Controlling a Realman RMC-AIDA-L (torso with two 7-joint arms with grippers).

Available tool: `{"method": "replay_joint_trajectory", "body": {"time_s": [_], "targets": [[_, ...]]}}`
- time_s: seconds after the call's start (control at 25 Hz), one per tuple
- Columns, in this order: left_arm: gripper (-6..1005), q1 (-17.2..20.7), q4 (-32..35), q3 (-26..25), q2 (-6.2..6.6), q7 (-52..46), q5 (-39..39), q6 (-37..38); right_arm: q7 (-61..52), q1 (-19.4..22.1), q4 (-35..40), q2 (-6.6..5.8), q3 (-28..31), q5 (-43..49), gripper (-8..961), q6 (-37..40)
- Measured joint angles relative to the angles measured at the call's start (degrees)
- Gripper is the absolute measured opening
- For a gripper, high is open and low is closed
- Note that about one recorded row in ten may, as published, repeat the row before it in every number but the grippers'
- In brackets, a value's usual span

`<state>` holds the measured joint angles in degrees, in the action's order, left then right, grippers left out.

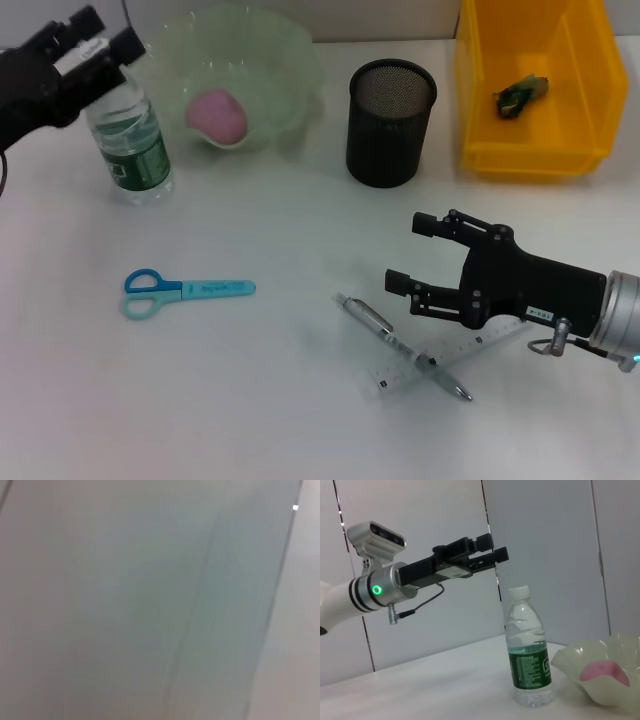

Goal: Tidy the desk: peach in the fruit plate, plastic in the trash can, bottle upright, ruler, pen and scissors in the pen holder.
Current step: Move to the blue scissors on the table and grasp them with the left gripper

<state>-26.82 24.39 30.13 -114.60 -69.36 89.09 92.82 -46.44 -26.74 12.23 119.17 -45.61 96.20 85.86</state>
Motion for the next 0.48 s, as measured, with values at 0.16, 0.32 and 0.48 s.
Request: {"method": "replay_joint_trajectory", "body": {"time_s": [0.16,0.32,0.48], "targets": [[782,2.11,0.29,1.24,0.51,-0.55,0.06,4.0,-0.65,-0.12,0.46,0.0,0.0,0.35,828,0.23],[782,3.88,1.34,4.42,0.85,-0.5,0.09,6.08,-1.78,-0.31,1.2,0.0,0.0,1.43,828,0.31],[781,5.8,2.4,8.55,0.91,0.9,0.14,6.44,-2.81,-0.4,1.95,0.0,0.0,3.1,828,1.43]]}}
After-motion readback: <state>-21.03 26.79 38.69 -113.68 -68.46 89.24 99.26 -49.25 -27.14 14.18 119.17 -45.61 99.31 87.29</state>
